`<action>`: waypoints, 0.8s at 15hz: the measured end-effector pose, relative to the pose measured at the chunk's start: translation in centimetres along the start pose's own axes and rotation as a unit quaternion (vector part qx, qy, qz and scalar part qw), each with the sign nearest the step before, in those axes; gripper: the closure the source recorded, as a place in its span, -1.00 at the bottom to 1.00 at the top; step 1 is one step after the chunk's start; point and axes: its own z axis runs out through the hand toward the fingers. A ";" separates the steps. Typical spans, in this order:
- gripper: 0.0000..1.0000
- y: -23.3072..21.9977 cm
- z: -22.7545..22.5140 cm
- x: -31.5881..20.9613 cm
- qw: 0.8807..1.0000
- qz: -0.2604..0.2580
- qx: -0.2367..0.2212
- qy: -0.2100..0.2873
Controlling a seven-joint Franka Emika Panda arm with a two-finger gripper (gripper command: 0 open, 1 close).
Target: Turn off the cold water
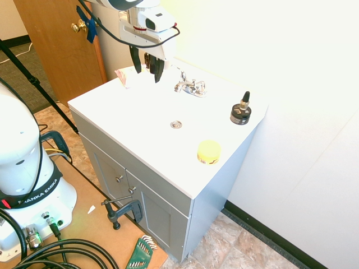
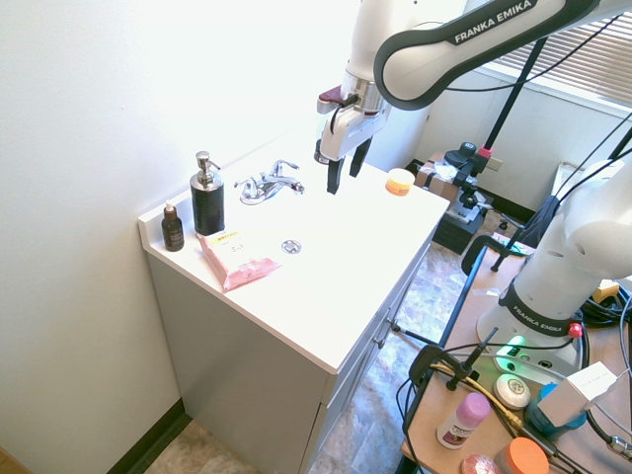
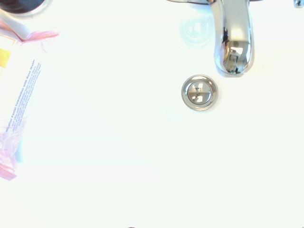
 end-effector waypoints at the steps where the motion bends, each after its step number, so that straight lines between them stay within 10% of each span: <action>1: -1.00 0.0 0.0 0.0 1.000 0.000 0.000 0.000; 12: -1.00 -6.3 1.3 11.1 0.988 0.114 0.006 0.100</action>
